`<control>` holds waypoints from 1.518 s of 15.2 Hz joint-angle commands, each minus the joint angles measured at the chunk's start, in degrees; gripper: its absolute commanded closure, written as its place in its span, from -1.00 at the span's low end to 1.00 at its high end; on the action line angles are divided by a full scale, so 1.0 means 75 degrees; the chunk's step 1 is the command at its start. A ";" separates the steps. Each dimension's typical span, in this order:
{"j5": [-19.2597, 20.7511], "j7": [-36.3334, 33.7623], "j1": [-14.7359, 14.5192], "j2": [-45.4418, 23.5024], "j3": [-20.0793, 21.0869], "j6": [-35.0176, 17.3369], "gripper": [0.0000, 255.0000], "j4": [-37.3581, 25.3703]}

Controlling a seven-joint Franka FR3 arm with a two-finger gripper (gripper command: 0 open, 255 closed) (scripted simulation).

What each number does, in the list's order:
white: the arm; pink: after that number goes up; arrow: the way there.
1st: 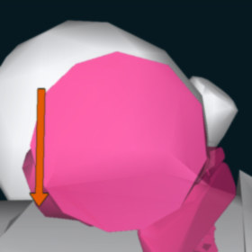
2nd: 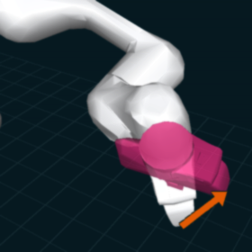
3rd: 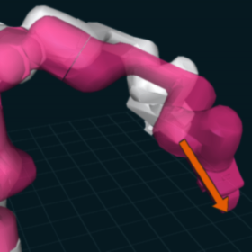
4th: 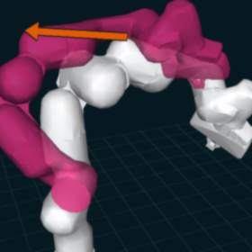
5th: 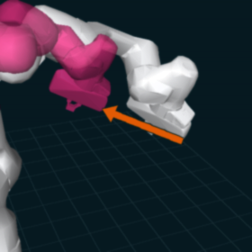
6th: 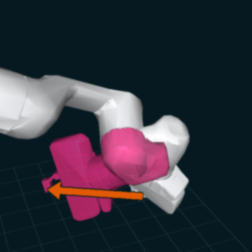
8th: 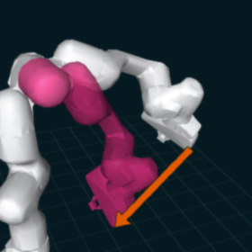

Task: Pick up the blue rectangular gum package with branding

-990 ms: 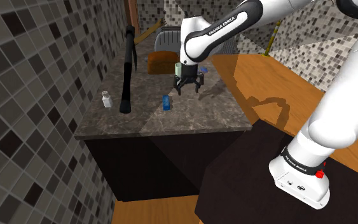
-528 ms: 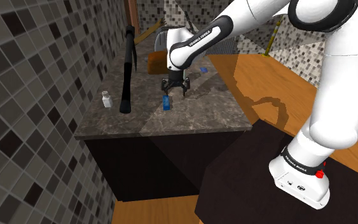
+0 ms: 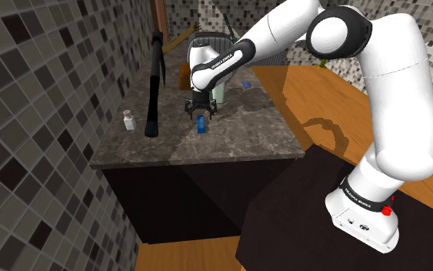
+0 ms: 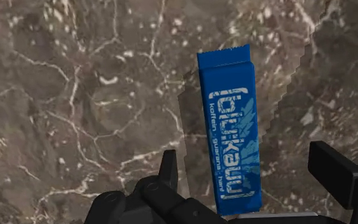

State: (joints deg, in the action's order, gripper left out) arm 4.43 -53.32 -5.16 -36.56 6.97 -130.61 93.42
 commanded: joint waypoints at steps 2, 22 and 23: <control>0.0026 -0.0036 -0.0017 -0.0236 -0.0030 -0.0221 -1.00 -0.0025; 0.0015 -0.0031 -0.0011 -0.0143 -0.0021 -0.0124 1.00 -0.0030; 0.0007 -0.0027 -0.0007 -0.0079 -0.0015 -0.0055 1.00 -0.0035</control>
State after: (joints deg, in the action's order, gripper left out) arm 4.55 -53.55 -5.24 -37.66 6.81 -131.58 93.20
